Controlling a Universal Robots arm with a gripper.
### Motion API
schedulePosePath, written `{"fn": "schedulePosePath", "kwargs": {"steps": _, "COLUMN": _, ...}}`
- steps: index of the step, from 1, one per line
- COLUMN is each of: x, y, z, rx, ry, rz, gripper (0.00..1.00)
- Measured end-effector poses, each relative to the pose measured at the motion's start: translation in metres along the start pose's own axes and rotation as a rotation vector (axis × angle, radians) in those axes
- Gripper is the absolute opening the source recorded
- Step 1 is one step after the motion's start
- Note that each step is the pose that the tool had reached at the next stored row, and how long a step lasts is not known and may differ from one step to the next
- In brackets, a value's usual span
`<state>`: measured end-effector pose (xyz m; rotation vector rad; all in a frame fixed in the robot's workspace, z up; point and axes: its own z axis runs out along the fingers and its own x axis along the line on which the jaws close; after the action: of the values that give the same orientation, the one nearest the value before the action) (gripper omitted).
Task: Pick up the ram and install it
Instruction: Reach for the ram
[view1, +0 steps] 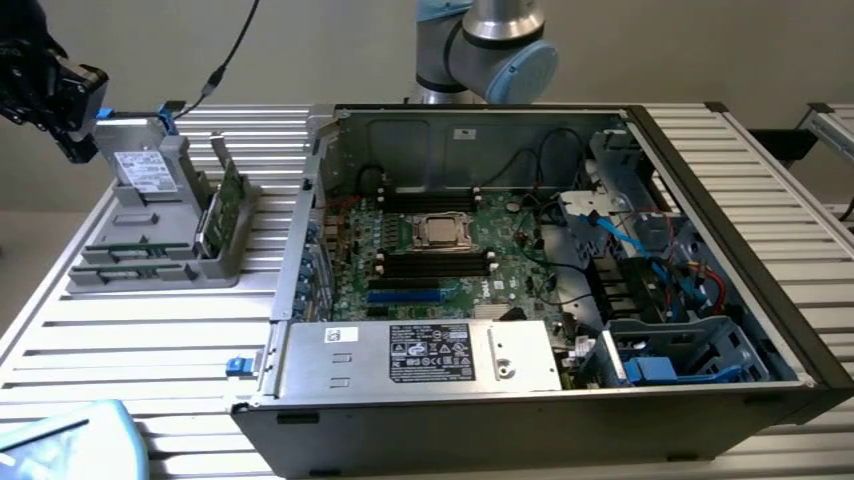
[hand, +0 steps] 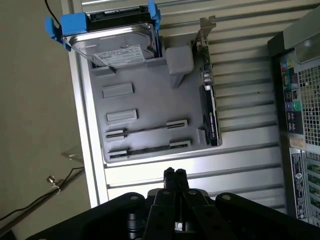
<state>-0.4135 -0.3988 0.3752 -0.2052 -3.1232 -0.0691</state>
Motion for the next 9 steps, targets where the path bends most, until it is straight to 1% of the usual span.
{"fn": "schedulePosePath", "kwargs": {"steps": 7, "x": 0.0013, "y": -0.0004, "z": 0.0052, "rx": 0.0044, "ry": 0.0308, "rz": -0.048, "gripper": 0.11}}
{"fn": "schedulePosePath", "kwargs": {"steps": 9, "x": 0.0014, "y": -0.0005, "z": 0.0065, "rx": 0.0058, "ry": 0.0406, "rz": -0.061, "gripper": 0.11}}
